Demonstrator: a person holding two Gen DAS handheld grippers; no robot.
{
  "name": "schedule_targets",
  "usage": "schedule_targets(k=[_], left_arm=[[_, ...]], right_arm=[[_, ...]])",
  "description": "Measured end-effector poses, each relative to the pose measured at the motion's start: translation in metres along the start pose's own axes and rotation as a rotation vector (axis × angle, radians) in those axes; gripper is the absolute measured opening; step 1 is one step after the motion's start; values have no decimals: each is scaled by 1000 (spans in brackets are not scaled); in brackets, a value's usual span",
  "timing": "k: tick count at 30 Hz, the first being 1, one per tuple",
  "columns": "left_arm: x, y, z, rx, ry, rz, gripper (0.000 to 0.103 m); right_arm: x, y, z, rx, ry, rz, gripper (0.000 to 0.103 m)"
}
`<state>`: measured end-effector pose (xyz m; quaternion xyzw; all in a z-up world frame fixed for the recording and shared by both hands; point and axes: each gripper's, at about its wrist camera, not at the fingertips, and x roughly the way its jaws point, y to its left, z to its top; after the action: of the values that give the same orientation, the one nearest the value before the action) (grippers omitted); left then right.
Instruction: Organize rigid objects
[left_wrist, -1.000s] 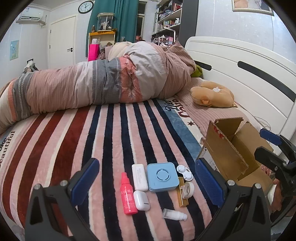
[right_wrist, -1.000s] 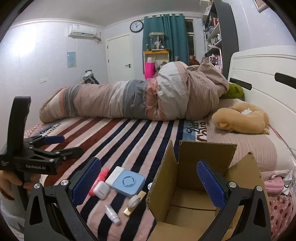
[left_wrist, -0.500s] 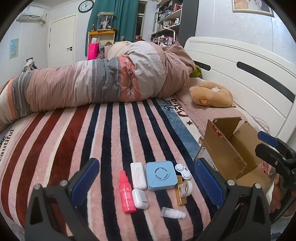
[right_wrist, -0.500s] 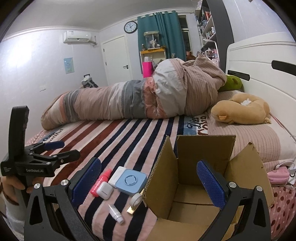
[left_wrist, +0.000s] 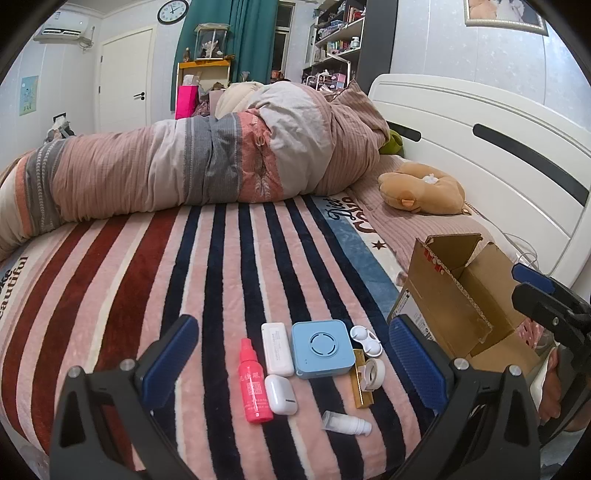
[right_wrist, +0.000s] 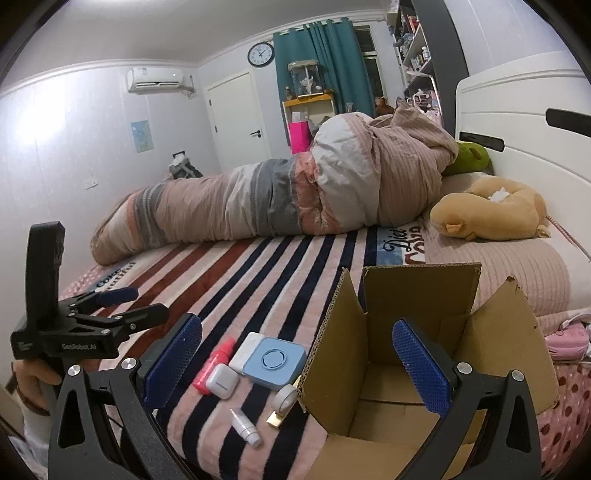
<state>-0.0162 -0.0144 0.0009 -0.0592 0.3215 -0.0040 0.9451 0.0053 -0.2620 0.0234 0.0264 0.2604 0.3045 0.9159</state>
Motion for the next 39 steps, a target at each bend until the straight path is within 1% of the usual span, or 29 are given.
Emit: schedule_targets(k=[18, 22, 26, 28, 29, 30, 31, 32, 34, 36, 39], left_arm=[[-1, 2, 3, -5, 4, -11, 102], [-1, 3, 3, -10, 5, -24, 103], [1, 14, -1, -27, 2, -38, 102], [1, 22, -5, -25, -14, -39, 102], [1, 27, -6, -24, -22, -36, 102], [2, 32, -8, -26, -25, -36, 102], [3, 39, -10, -27, -27, -33, 102], [4, 45, -12, -28, -30, -24, 102], [7, 60, -15, -35, -27, 2, 102], [11, 76, -20, -50, -18, 21, 102], [20, 101, -30, -69, 8, 40, 102]], right_arm=[[3, -2, 0, 0, 12, 11, 103], [3, -2, 0, 4, 14, 12, 103], [8, 6, -2, -20, 23, -18, 103], [9, 13, -2, -37, 22, -42, 102], [11, 19, -1, -51, 17, -66, 100], [12, 26, 0, -67, 14, -83, 94], [15, 33, 1, -82, 15, -89, 91], [18, 41, 2, -96, 18, -85, 87], [30, 56, 4, -121, 40, -64, 84], [49, 73, 2, -147, 88, -50, 76], [84, 93, -7, -167, 182, -17, 75]])
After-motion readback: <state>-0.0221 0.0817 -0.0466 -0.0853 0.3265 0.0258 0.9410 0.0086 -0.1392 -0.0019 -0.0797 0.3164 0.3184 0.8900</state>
